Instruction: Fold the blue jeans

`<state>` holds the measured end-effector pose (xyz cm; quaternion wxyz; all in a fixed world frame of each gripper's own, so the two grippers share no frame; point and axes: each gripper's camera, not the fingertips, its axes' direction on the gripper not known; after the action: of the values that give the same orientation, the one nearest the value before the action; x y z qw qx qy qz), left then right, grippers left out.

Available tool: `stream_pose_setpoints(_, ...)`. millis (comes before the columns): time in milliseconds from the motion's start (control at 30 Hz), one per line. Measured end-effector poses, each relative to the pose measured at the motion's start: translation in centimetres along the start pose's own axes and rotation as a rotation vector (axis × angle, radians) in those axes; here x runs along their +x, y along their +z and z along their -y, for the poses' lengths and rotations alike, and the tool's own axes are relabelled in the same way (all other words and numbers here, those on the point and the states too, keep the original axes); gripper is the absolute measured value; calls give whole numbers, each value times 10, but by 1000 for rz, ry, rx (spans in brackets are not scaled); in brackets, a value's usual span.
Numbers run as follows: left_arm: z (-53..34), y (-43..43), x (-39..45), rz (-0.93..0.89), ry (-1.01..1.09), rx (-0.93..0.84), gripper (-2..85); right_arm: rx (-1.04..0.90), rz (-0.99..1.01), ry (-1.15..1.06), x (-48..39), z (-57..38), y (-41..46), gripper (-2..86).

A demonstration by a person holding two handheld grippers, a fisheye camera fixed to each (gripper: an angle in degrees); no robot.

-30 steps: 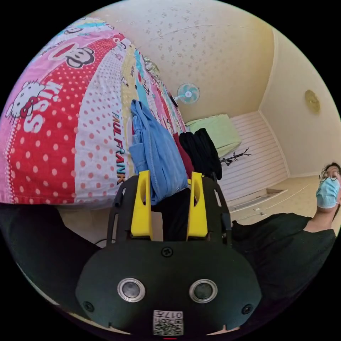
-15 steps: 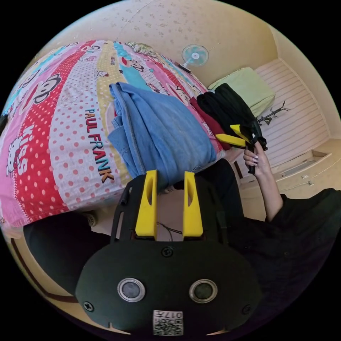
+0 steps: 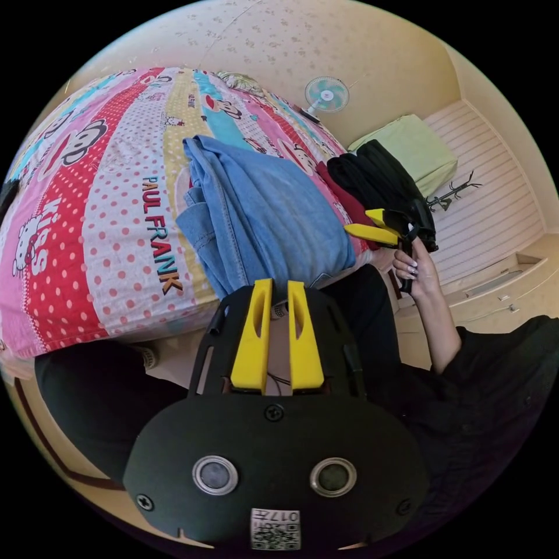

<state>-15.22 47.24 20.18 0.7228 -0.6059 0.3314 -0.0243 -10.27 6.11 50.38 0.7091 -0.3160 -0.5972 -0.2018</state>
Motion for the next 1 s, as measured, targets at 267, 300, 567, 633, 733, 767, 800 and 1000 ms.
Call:
stream_pose_setpoints(267, -3, -33, -12, -160, 56, 57, -9, -142, -318, -127, -13, 5, 38, 14)
stream_pose_setpoints(300, -5, -32, -19, -160, 26, 55, -9, -190, -370, -149, -15, 7, 51, 11)
stream_pose_setpoints(567, -45, -20, -81, -203, -386, 155, -4, -204, -375, -31, -4, 16, 62, 14)
stream_pose_setpoints(633, -39, -34, -80, -258, -338, 222, 7, -192, -343, -47, -4, 16, 53, 22)
stream_pose_setpoints(733, -10, -51, -68, -245, -239, 243, 56, -112, -247, -34, -2, 17, 32, 58)
stream_pose_setpoints(767, 6, -54, -61, -214, -193, 234, 72, -68, -210, -36, -1, 18, 25, 75)
stream_pose_setpoints(800, 14, -54, -57, -201, -174, 230, 81, -30, -195, -39, -1, 19, 19, 91)
stream_pose_setpoints(1000, 95, -19, -21, -66, 76, 132, 7, 1, -255, -51, 5, 29, 33, 107)
